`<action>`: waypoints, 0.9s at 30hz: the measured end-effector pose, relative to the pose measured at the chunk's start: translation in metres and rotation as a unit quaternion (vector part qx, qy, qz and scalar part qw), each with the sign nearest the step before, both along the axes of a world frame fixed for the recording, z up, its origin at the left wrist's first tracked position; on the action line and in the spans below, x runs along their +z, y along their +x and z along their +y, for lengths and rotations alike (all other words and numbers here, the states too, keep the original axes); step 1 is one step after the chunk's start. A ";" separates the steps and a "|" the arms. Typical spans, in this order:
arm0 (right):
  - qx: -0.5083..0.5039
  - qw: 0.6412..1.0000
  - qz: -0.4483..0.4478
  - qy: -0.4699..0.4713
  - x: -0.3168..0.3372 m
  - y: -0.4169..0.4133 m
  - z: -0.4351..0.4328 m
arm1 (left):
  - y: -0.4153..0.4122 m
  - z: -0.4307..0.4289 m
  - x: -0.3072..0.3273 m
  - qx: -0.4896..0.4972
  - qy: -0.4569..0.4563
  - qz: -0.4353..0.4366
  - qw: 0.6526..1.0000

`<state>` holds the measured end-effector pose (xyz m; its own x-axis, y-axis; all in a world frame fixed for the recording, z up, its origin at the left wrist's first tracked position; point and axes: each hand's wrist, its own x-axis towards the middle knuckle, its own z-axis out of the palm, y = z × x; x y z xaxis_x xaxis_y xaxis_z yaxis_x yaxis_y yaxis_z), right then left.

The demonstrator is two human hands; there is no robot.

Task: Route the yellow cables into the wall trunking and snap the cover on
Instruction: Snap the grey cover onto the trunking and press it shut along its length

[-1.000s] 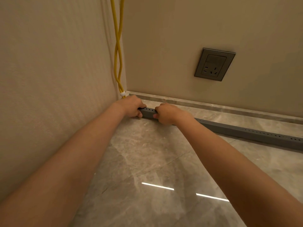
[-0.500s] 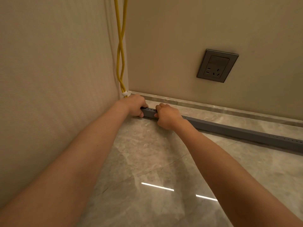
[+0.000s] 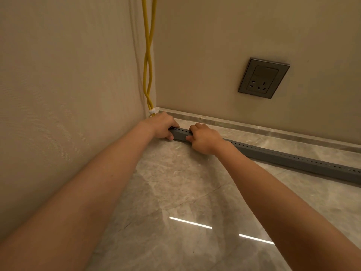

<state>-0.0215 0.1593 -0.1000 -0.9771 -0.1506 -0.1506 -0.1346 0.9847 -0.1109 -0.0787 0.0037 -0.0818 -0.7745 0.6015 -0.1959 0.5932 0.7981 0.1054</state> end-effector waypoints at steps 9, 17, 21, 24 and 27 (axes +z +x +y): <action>0.047 0.990 0.119 0.061 -0.015 0.011 -0.005 | 0.002 -0.003 -0.011 -0.004 0.026 0.031 0.999; 0.030 0.996 0.081 0.021 0.001 -0.007 0.001 | -0.004 -0.002 -0.011 0.016 0.071 0.044 0.996; 0.032 0.995 0.096 -0.014 -0.002 -0.004 0.005 | -0.004 -0.002 -0.009 -0.014 0.036 0.064 0.997; 0.065 0.988 0.134 0.047 -0.005 -0.002 0.007 | -0.005 -0.001 -0.009 -0.017 0.040 0.083 0.996; 0.054 0.987 0.144 0.048 -0.004 -0.001 0.006 | -0.004 -0.001 -0.008 -0.009 0.043 0.083 0.996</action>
<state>-0.0222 0.1656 -0.1043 -0.9605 -0.2546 0.1123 -0.2517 0.9670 0.0399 -0.0830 0.0030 -0.0901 -0.7808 0.6247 -0.0140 0.6224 0.7795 0.0715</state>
